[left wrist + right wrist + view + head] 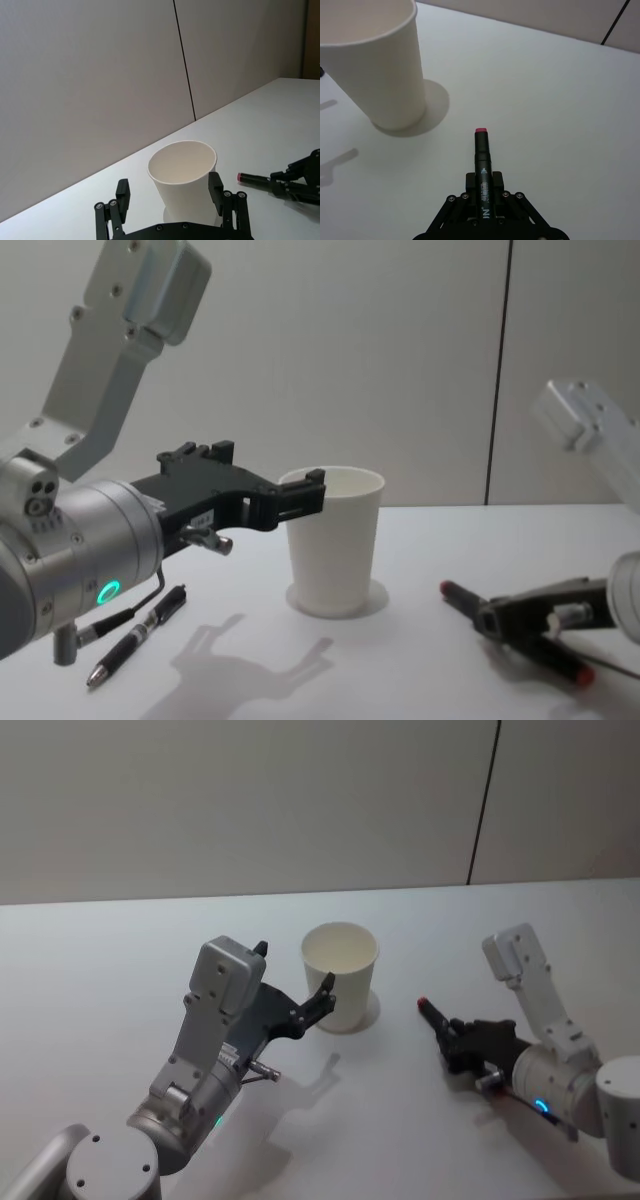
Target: Place the pen into the pen holder.
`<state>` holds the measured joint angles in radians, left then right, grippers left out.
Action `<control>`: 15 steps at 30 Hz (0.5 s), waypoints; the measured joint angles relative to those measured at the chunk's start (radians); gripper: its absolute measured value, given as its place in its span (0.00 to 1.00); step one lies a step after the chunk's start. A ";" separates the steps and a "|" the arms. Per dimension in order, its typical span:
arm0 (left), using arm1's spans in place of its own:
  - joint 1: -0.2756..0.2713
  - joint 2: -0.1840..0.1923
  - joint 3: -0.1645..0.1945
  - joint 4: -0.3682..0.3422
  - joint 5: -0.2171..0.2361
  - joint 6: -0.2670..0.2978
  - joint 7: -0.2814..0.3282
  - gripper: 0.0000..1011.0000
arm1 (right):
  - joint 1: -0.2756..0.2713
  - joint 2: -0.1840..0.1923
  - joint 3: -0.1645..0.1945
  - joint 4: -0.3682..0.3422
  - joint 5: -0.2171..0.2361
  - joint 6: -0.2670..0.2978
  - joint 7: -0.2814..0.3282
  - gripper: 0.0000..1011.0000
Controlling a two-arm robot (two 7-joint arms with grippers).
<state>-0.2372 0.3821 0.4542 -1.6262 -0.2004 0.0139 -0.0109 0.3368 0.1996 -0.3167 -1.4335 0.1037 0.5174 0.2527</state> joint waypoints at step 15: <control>0.000 0.000 0.000 0.000 0.000 0.000 0.000 0.99 | -0.033 0.024 0.002 -0.113 -0.058 -0.137 -0.041 0.18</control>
<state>-0.2372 0.3821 0.4542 -1.6262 -0.2003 0.0139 -0.0109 0.3033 0.2239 -0.3143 -1.5462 0.0459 0.3800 0.2118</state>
